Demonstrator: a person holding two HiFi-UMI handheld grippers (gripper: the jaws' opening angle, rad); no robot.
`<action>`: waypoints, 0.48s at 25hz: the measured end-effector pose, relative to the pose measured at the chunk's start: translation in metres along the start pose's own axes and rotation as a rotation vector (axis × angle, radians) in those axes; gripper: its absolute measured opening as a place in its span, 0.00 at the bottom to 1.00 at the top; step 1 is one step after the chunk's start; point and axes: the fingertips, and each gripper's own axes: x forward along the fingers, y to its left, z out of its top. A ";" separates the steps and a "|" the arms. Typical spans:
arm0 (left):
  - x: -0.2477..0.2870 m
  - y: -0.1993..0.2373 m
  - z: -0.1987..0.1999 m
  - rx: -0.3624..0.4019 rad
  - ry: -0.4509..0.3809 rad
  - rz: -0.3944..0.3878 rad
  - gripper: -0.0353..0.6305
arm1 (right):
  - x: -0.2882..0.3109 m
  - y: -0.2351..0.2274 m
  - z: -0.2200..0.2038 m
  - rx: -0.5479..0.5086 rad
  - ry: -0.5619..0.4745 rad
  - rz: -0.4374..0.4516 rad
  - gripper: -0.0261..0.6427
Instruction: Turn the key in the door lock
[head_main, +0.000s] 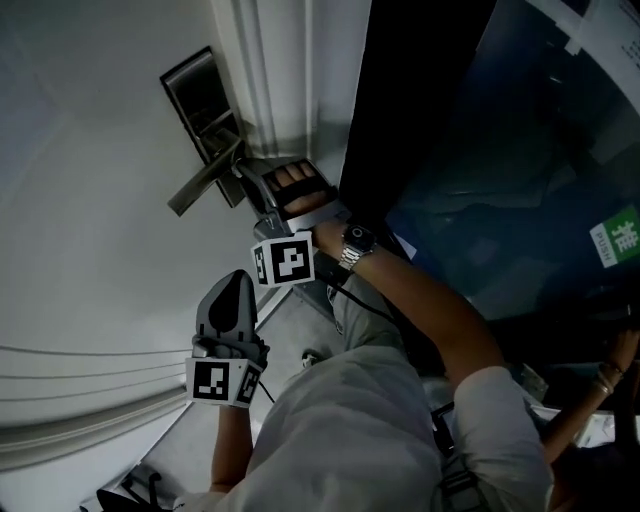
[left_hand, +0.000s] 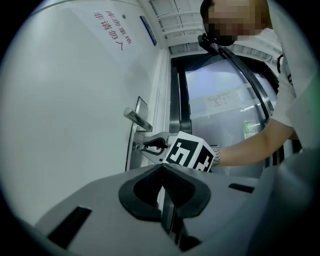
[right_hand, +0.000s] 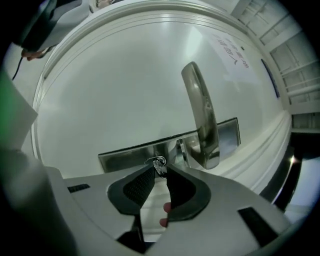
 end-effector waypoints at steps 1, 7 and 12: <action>0.000 0.002 0.001 0.000 -0.005 -0.002 0.06 | 0.000 0.000 -0.001 0.045 0.000 0.005 0.16; -0.008 0.019 0.004 -0.023 -0.045 0.026 0.06 | 0.006 -0.001 0.000 0.326 -0.010 0.076 0.12; -0.017 0.029 -0.003 -0.040 -0.017 0.059 0.06 | 0.007 -0.005 -0.002 0.830 -0.015 0.235 0.06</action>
